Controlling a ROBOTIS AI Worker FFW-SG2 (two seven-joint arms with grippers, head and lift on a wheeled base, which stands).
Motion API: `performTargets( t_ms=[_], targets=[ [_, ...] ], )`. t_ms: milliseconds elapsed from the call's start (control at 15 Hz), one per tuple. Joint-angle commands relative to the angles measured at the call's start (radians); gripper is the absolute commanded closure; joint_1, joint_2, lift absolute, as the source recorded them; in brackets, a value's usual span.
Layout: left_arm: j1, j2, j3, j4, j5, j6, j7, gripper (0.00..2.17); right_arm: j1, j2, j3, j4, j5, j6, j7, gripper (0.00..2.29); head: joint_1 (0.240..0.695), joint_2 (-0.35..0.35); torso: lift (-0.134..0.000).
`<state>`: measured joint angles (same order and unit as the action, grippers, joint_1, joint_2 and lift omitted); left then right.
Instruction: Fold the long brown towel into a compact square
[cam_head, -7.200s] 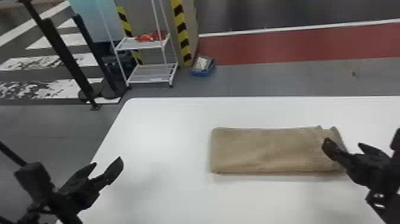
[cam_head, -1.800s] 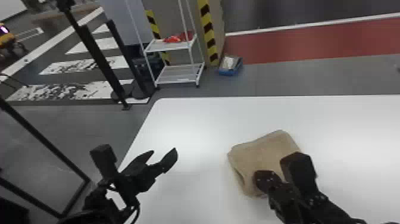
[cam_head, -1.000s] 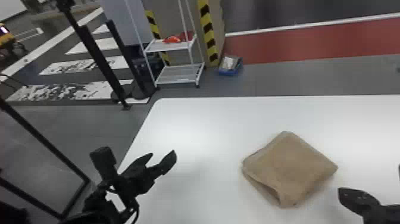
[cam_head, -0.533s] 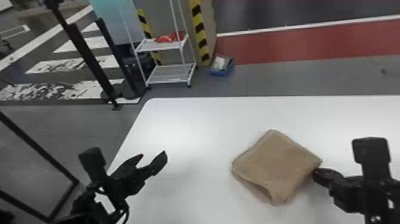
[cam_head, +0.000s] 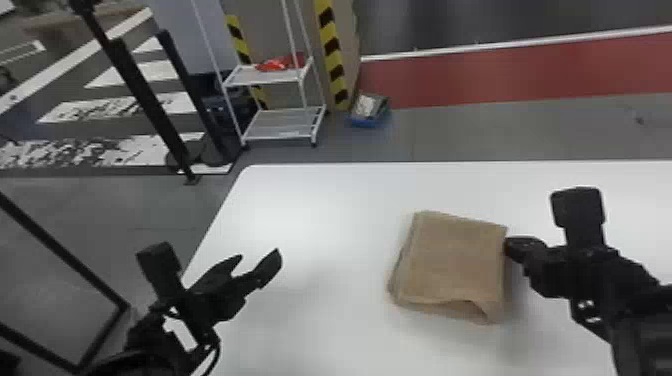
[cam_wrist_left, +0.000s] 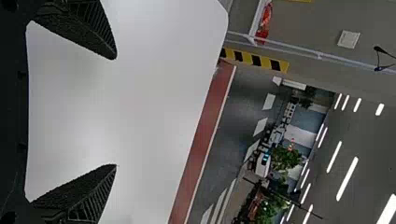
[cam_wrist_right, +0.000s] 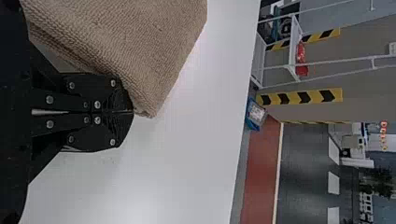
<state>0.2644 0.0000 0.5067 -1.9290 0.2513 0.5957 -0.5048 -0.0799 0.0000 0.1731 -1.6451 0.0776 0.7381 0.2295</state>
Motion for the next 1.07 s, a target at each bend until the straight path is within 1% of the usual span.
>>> performTargets(
  t_ms=[0, 67, 200, 400, 600, 667, 733, 800, 867, 933, 1000],
  targets=[
    [-0.031, -0.003, -0.004, 0.039, 0.000, -0.001, -0.001, 0.04, -0.044, 0.001, 0.013, 0.079, -0.001, -0.067, -0.013, 2.08, 0.695, 0.289, -0.108],
    [-0.039, -0.003, -0.004, 0.042, 0.000, -0.001, -0.001, 0.04, -0.054, 0.001, 0.019, 0.090, 0.001, -0.076, -0.024, 2.08, 0.695, 0.284, -0.108],
    [-0.045, -0.003, -0.005, 0.042, -0.001, 0.002, -0.009, 0.04, -0.080, 0.001, 0.031, 0.130, -0.004, -0.125, -0.026, 2.08, 0.695, 0.280, -0.108],
    [-0.051, -0.003, -0.016, 0.048, -0.001, 0.002, -0.009, 0.04, -0.130, 0.001, 0.034, 0.211, -0.035, -0.180, -0.026, 2.08, 0.695, 0.281, -0.108],
    [-0.076, -0.003, -0.034, 0.071, -0.007, 0.002, -0.008, 0.04, -0.130, 0.001, 0.039, 0.229, -0.029, -0.202, -0.030, 2.08, 0.695, 0.275, -0.108],
    [-0.076, -0.003, -0.034, 0.071, -0.007, 0.002, -0.008, 0.04, -0.100, 0.001, 0.034, 0.200, -0.015, -0.239, -0.078, 2.07, 0.695, 0.271, -0.108],
    [-0.076, -0.003, -0.034, 0.071, -0.007, 0.002, -0.009, 0.04, -0.055, 0.001, 0.014, 0.142, -0.007, -0.263, -0.144, 1.92, 0.695, 0.267, -0.108],
    [-0.076, -0.003, -0.034, 0.071, -0.007, 0.002, -0.009, 0.04, 0.006, 0.001, -0.012, 0.053, -0.007, -0.300, -0.177, 1.56, 0.695, 0.253, -0.108],
    [-0.076, -0.003, -0.034, 0.068, -0.006, 0.002, -0.014, 0.04, 0.072, 0.001, -0.035, -0.055, -0.009, -0.306, -0.176, 0.79, 0.695, 0.242, -0.108],
    [-0.071, -0.003, -0.037, 0.064, -0.004, 0.002, -0.020, 0.04, 0.155, 0.001, -0.035, -0.179, -0.016, -0.309, -0.176, 0.03, 0.695, 0.231, -0.108],
    [-0.060, -0.003, -0.059, 0.065, 0.002, -0.023, -0.014, 0.05, 0.235, 0.001, -0.027, -0.266, -0.012, -0.343, -0.177, 0.00, 0.695, 0.217, -0.108]
  ],
)
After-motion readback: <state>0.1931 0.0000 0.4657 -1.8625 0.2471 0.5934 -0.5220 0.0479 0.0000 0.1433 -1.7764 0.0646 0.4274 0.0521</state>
